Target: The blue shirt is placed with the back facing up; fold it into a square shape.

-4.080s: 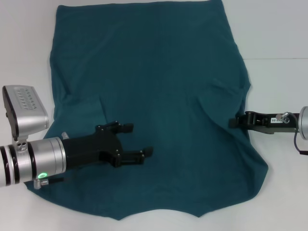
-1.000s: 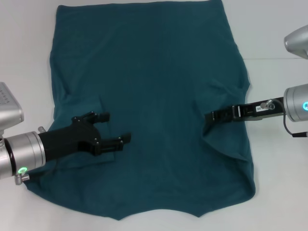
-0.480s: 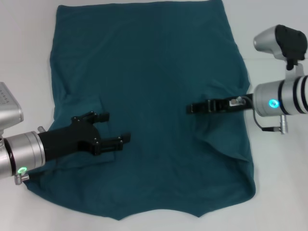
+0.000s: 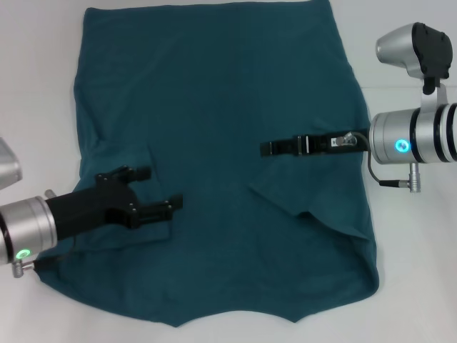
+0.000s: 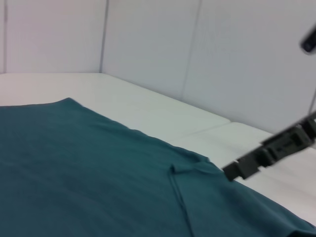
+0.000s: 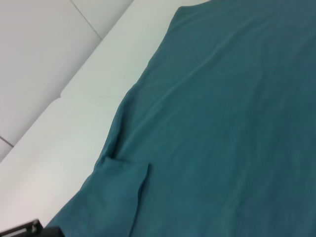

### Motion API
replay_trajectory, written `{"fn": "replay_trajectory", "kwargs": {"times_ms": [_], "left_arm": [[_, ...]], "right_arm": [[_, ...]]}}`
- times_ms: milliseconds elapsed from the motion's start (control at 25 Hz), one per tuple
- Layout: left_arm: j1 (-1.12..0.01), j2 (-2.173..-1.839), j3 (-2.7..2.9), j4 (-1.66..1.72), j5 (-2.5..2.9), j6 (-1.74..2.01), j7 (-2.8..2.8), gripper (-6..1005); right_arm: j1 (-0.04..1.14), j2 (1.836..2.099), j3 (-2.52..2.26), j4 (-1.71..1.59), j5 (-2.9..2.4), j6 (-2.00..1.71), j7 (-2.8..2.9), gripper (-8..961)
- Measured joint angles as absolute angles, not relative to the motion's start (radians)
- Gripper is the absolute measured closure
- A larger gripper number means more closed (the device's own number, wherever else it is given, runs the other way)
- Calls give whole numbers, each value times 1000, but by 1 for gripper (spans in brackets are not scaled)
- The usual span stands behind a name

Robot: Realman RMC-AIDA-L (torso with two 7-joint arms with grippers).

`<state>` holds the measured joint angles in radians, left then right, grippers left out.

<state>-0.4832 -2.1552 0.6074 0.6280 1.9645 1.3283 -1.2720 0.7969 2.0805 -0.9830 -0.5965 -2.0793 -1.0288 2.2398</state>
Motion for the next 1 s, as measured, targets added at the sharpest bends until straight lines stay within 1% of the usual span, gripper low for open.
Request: {"fn": "replay_trajectory", "kwargs": {"times_ms": [320, 520, 680, 760, 1000], "left_arm": [[-407, -2155, 601, 728, 1968, 1349, -1392, 53], [-352, -2156, 590, 818, 1991, 1385, -1487, 56], [-331, -2161, 582, 860, 2011, 1406, -1518, 60], [-303, -2164, 580, 900, 2024, 1420, -1559, 62], [-279, -2163, 536, 960, 2102, 1427, -1654, 68]], "right_arm": [[766, 2076, -983, -598, -2004, -1104, 2122, 216], [761, 2083, -985, -598, -1989, -1110, 2077, 185], [761, 2086, -989, -598, -1989, -1128, 2048, 161], [761, 2086, -986, -595, -1987, -1134, 2037, 130], [751, 2086, -984, -593, -1969, -1124, 2032, 36]]}}
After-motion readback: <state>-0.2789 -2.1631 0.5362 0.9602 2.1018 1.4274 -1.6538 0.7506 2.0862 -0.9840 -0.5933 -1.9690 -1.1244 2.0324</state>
